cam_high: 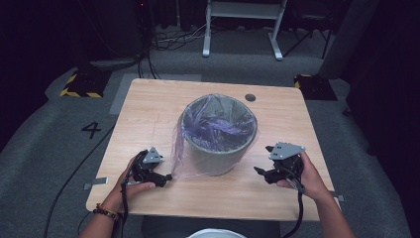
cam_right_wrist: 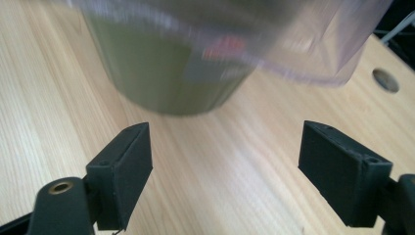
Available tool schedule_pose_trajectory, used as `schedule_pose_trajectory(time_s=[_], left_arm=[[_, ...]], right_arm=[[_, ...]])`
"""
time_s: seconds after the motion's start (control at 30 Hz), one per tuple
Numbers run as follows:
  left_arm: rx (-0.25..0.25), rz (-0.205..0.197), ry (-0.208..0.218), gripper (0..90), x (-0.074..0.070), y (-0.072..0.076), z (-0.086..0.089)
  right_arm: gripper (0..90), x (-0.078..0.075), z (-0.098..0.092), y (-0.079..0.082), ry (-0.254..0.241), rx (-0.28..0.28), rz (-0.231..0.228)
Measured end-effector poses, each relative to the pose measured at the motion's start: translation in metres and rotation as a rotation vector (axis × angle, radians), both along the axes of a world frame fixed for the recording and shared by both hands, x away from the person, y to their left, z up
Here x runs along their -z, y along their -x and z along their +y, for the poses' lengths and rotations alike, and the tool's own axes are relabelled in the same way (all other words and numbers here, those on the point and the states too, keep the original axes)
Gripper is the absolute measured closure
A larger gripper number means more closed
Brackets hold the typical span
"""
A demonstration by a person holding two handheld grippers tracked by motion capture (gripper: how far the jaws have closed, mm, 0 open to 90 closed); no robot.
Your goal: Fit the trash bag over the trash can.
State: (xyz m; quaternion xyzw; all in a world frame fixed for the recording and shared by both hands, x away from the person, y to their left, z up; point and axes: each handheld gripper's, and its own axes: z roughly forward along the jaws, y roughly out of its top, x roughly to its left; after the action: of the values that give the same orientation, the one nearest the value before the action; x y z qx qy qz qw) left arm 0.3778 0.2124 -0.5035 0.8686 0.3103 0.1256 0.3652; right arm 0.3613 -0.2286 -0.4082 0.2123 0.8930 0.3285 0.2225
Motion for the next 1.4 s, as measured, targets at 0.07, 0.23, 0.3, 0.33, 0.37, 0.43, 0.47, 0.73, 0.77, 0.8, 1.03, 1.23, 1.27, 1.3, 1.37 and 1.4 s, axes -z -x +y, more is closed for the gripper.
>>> schedule_pose_trajectory(time_s=[0.07,0.23,0.3,0.33,0.37,0.43,0.47,0.73,0.77,0.8,1.03,1.23,1.27,1.3,1.37,1.4], left_arm=[[0.0,0.0,0.0,14.8,0.0,0.0,0.0],[0.001,0.0,-0.001,14.8,0.0,0.0,0.0],[0.001,0.0,-0.001,14.8,0.0,0.0,0.0],[0.001,0.0,-0.001,14.8,0.0,0.0,0.0],[0.001,0.0,-0.001,14.8,0.0,0.0,0.0],[0.001,0.0,-0.001,14.8,0.0,0.0,0.0],[0.0,0.0,0.0,14.8,0.0,0.0,0.0],[0.0,0.001,0.001,14.8,0.0,0.0,0.0],[0.0,0.001,0.001,14.8,0.0,0.0,0.0],[0.0,0.001,0.001,14.8,0.0,0.0,0.0],[0.0,0.0,0.0,14.8,0.0,0.0,0.0],[0.0,0.001,0.001,14.8,0.0,0.0,0.0],[0.0,0.001,0.001,14.8,0.0,0.0,0.0],[0.0,0.001,0.001,14.8,0.0,0.0,0.0],[0.0,0.0,0.002,14.8,0.0,0.0,0.0],[0.0,0.0,0.001,14.9,0.0,0.0,0.0]], right_arm=[[20.3,0.007,-0.002,0.001,0.002,0.002,0.012],[20.2,0.023,-0.008,0.002,0.01,0.025,0.036],[20.4,0.031,-0.011,0.002,0.013,0.032,0.046],[20.4,0.035,-0.013,0.002,0.015,0.034,0.053],[20.3,0.038,-0.014,0.002,0.019,0.038,0.059],[20.2,0.046,-0.017,0.002,0.029,0.045,0.074],[20.3,0.051,-0.019,0.003,0.033,0.053,0.085],[19.8,0.074,-0.045,0.012,-0.027,0.111,0.124],[19.8,0.076,-0.05,0.013,-0.044,0.128,0.128],[19.8,0.078,-0.054,0.015,-0.06,0.143,0.135],[18.3,0.089,-0.077,0.017,-0.138,0.217,0.166],[15.5,0.094,-0.092,0.013,-0.198,0.27,0.171],[15.5,0.095,-0.095,0.013,-0.205,0.286,0.164],[15.5,0.095,-0.098,0.012,-0.207,0.299,0.161],[15.2,0.095,-0.102,0.01,-0.21,0.339,0.156],[15.1,0.095,-0.104,0.009,-0.213,0.35,0.154]])
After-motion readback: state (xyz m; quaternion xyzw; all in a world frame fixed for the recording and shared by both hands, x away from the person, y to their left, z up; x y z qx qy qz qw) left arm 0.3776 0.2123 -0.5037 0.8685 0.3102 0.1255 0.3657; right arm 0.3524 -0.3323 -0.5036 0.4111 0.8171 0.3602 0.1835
